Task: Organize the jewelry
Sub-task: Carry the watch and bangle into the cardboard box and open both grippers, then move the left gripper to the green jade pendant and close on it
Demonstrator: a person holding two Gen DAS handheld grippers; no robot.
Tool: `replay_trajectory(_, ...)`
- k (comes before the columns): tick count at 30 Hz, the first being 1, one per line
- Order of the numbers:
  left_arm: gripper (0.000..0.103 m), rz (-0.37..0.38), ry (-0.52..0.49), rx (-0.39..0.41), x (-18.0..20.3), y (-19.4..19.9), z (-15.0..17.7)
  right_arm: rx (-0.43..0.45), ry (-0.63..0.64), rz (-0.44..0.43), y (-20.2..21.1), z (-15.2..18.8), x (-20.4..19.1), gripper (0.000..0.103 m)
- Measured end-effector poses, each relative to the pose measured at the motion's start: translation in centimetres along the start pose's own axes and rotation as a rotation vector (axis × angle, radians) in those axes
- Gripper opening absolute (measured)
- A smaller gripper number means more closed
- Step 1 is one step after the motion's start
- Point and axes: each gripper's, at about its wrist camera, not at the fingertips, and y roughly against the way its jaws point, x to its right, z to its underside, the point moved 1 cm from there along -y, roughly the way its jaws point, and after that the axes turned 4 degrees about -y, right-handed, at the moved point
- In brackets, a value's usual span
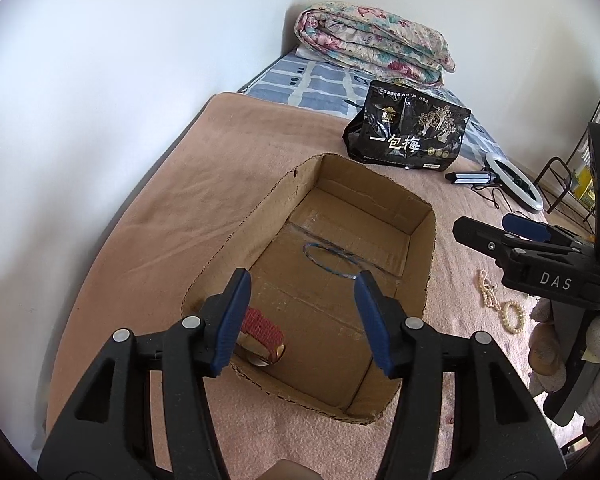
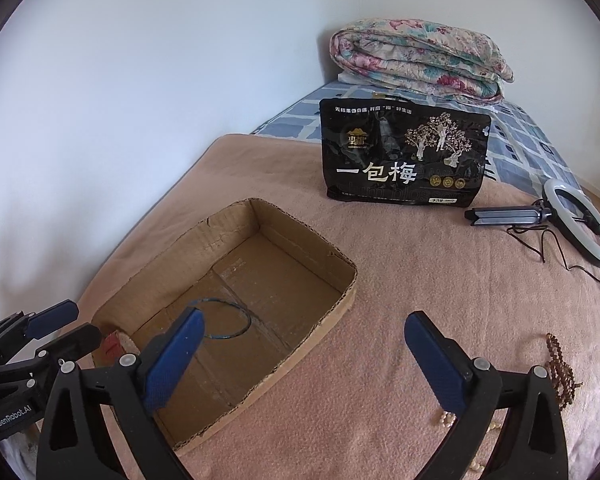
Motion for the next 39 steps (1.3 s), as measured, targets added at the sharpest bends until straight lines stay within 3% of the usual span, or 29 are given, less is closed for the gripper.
replay_trajectory(9,0.055,0.036,-0.024,0.067,2.0,1.8,0.0,0.03,-0.01,0.053,3.2,0.7,3.2,0.101)
replay_trajectory(19,0.055,0.102,-0.11,0.071,6.4,2.8,0.4,0.059,-0.086,0.112,7.4,2.4,9.7,0.101)
replay_trajectory(28,0.055,0.159,-0.166,0.038,10.1,2.6,1.2,0.096,-0.191,0.179,10.8,4.8,16.5,0.101)
replay_trajectory(39,0.055,0.23,-0.255,-0.013,14.6,1.4,3.0,0.072,-0.27,0.22,11.3,7.4,21.9,0.101)
